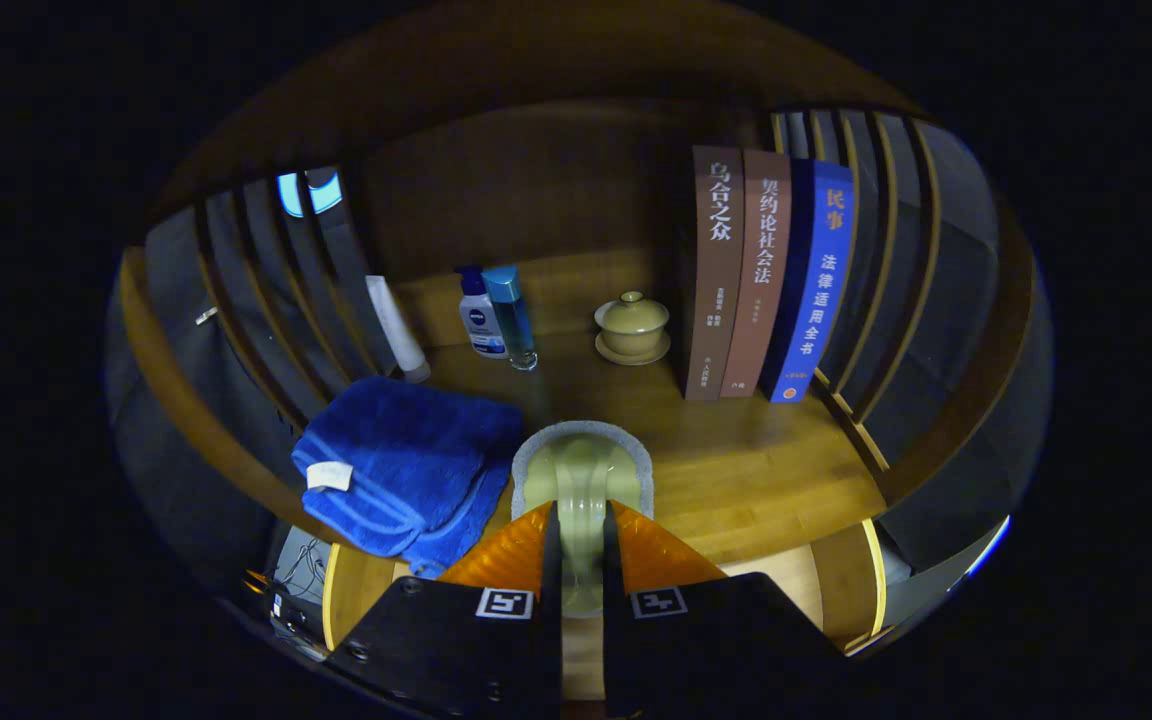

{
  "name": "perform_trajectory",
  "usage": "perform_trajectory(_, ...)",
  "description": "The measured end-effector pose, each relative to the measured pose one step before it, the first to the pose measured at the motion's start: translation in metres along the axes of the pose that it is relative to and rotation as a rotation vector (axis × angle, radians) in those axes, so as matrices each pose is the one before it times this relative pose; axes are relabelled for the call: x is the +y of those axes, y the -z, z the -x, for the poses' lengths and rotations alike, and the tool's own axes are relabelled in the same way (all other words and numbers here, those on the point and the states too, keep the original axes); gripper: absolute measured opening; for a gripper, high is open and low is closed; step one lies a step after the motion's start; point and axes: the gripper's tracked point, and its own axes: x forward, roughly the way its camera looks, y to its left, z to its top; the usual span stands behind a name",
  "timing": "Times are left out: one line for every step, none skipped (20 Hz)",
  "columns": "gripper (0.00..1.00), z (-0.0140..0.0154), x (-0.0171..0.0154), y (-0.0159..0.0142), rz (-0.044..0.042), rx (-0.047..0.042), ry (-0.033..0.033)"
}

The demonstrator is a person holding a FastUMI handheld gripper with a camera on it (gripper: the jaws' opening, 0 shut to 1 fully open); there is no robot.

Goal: Pull open the drawer, take out the items inside it, and place them on the countertop above the cabinet.

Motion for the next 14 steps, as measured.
perform_trajectory(0.21, -0.01123, 0.00025, -0.005, -0.00737, 0.01593, -0.00055)
perform_trajectory(0.21, -0.0131, -0.00227, -0.00554, -0.00506, 0.0092, 0.00605)
perform_trajectory(0.21, -0.00856, -0.00035, -0.00511, 0.00128, 0.01046, -0.00126)
perform_trajectory(0.21, -0.01186, -0.00098, -0.00368, 0.01114, 0.01795, 0.0056)
perform_trajectory(0.21, -0.00918, -0.0027, -0.00306, 0.01254, 0.02, 0.01512)
perform_trajectory(0.21, -0.00839, 0.00277, -0.00379, 0.00818, 0.01857, -0.00185)
perform_trajectory(0.21, -0.0079, 0.00252, -0.00061, 0.00872, 0.02264, 0.00123)
perform_trajectory(0.21, -0.00781, 0.00055, 0.00016, 0.00889, 0.02538, 0.0074)
perform_trajectory(0.21, -0.00721, -0.00117, 0.00137, 0.01107, 0.01882, 0.00666)
perform_trajectory(0.21, -0.00415, 0.00115, -0.00143, 0.00562, 0.00811, 0.00419)
perform_trajectory(0.21, -0.0006, -0.00094, -0.00084, -0.00136, 0.00666, 0.00366)
perform_trajectory(0.21, -0.00133, 0.00069, -0.00236, -0.00756, -0.00217, -0.00221)
perform_trajectory(0.27, -0.00262, 0.00059, 0.001, -0.00619, 0.00238, -0.00147)
perform_trajectory(0.32, 0.00208, -0.00208, 0.00098, -0.0008, 0.00674, 0.00074)
